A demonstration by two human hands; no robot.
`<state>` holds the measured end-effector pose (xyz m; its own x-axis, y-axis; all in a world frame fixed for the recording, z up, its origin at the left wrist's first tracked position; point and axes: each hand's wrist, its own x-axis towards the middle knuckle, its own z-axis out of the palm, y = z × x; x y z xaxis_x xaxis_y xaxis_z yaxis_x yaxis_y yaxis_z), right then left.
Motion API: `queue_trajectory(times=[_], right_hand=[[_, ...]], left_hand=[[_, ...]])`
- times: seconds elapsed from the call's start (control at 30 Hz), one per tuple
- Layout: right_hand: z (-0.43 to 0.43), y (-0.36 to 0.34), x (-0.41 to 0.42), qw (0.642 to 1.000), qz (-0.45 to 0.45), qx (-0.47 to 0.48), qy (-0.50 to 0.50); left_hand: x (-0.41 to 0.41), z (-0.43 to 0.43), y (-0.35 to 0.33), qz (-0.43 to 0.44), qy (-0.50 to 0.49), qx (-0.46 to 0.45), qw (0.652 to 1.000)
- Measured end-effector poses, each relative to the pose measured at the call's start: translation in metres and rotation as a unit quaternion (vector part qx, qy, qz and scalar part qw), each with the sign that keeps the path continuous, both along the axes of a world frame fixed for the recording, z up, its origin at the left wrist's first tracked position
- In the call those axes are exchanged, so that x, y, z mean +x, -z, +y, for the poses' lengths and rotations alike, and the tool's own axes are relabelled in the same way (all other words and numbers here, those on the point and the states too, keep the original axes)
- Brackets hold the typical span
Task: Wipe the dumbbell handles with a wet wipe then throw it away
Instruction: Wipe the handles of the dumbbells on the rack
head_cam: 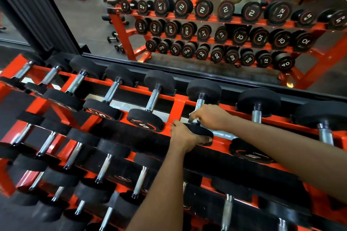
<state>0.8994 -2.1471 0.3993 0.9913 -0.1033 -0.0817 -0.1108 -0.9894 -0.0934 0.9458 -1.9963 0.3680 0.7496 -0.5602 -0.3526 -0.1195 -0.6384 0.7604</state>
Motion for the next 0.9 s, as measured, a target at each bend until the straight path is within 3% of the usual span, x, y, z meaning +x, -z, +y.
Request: queue_trajectory(times=[0.17, 0.33, 0.47, 0.6, 0.7, 0.9], right_hand=[[-0.013, -0.009, 0.009, 0.987, -0.094, -0.032, 0.127], [0.003, -0.008, 0.011, 0.999, 0.002, -0.007, 0.044], [-0.018, -0.011, 0.024, 0.981, -0.098, -0.052, 0.158], [-0.011, 0.002, 0.012, 0.985, -0.109, -0.053, 0.125], [-0.022, 0.005, 0.008, 0.972, -0.168, -0.06, 0.154], [-0.019, 0.008, 0.005, 0.967, -0.189, -0.054, 0.163]], left_hand=[[-0.001, 0.001, -0.001, -0.01, -0.003, 0.004, 1.0], [0.0, 0.001, -0.001, -0.007, -0.002, -0.001, 1.0], [-0.001, 0.001, -0.002, -0.014, -0.003, 0.0, 1.0], [0.0, 0.002, -0.002, -0.01, -0.001, 0.005, 1.0], [0.0, 0.001, -0.002, -0.013, 0.003, 0.011, 1.0], [0.0, 0.001, -0.001, -0.007, 0.004, 0.004, 1.0]])
